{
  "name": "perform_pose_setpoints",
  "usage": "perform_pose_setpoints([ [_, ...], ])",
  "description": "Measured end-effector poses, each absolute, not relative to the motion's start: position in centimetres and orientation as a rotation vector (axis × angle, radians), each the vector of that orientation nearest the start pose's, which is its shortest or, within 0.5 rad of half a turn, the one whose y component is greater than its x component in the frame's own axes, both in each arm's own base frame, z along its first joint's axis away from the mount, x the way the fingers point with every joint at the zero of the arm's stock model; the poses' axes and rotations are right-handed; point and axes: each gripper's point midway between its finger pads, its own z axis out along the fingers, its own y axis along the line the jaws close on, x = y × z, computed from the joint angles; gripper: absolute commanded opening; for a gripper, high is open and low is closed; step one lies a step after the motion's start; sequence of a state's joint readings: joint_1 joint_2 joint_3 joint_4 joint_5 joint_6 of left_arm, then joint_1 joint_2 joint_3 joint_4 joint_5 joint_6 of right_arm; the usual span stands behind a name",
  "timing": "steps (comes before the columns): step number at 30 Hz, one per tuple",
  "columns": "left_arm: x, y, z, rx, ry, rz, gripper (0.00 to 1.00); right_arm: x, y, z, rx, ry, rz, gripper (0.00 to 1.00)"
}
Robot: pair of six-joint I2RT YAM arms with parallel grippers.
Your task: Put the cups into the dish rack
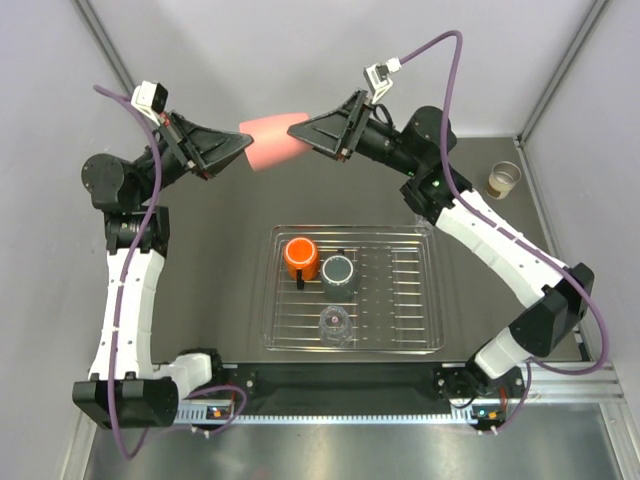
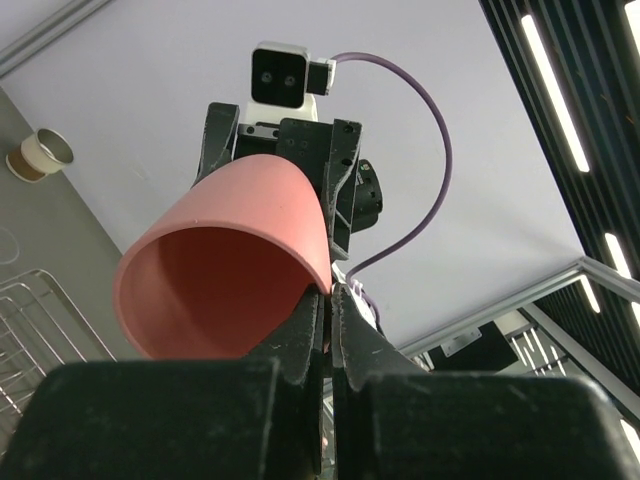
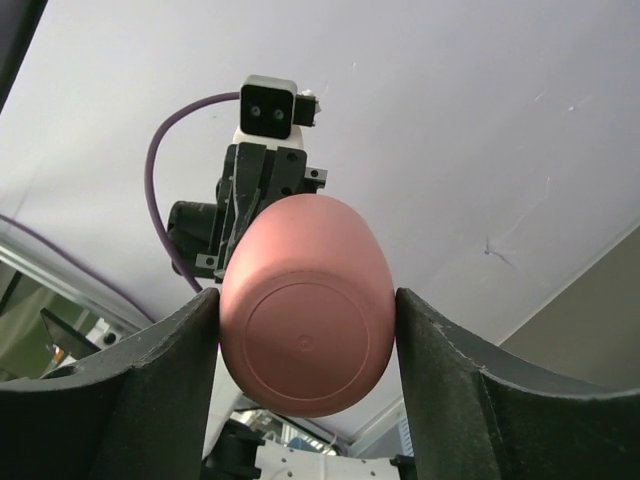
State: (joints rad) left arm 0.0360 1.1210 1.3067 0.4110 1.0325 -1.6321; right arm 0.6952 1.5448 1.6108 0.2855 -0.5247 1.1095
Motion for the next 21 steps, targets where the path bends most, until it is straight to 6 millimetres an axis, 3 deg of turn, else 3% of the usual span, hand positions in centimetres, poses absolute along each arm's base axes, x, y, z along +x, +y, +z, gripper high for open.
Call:
perform_pose_setpoints([
  [3, 24.7, -16.2, 52.9, -0.031, 1.530, -1.825, 0.00, 27.3, 38.5, 50.8, -0.230, 1.496, 1.832, 0.56],
  [5, 24.6, -16.2, 53.0, -0.033, 1.528, -1.826, 0.00, 27.3, 38.5, 50.8, -0.227, 1.494, 1.833, 0.43],
  [6, 24.6, -16.2, 52.9, -0.035, 1.528, -1.827, 0.00, 27.3, 38.5, 50.9, -0.228, 1.493, 1.834, 0.23],
  [8, 24.5, -16.2, 52.9, -0.040, 1.530, -1.828, 0.00, 27.3, 38.5, 50.9, -0.227, 1.492, 1.833, 0.03],
  [9, 24.5, -16.2, 52.8, -0.044, 1.534, -1.826, 0.07, 27.3, 38.5, 50.8, -0.227, 1.493, 1.833, 0.00],
  [10, 24.6, -16.2, 52.6, -0.048, 1.539, -1.821, 0.29, 27.4, 38.5, 50.7, -0.226, 1.499, 1.830, 0.00],
  [14, 24.8, -16.4, 50.6, -0.104, 1.615, -1.818, 0.64, 27.2, 38.8, 50.4, -0.229, 1.526, 1.814, 0.00],
  [17, 25.2, -16.3, 48.6, -0.178, 1.682, -1.817, 0.82, 27.3, 39.0, 49.6, -0.228, 1.561, 1.779, 0.00],
  [18, 25.3, -16.2, 48.1, -0.196, 1.701, -1.809, 0.84, 27.5, 39.1, 49.3, -0.227, 1.577, 1.765, 0.00],
  [19, 25.5, -16.2, 47.7, -0.213, 1.718, -1.804, 0.99, 27.6, 39.2, 48.8, -0.223, 1.593, 1.749, 0.00],
  [21, 25.7, -16.1, 46.7, -0.248, 1.755, -1.789, 0.99, 27.9, 39.2, 48.0, -0.213, 1.629, 1.712, 0.00],
])
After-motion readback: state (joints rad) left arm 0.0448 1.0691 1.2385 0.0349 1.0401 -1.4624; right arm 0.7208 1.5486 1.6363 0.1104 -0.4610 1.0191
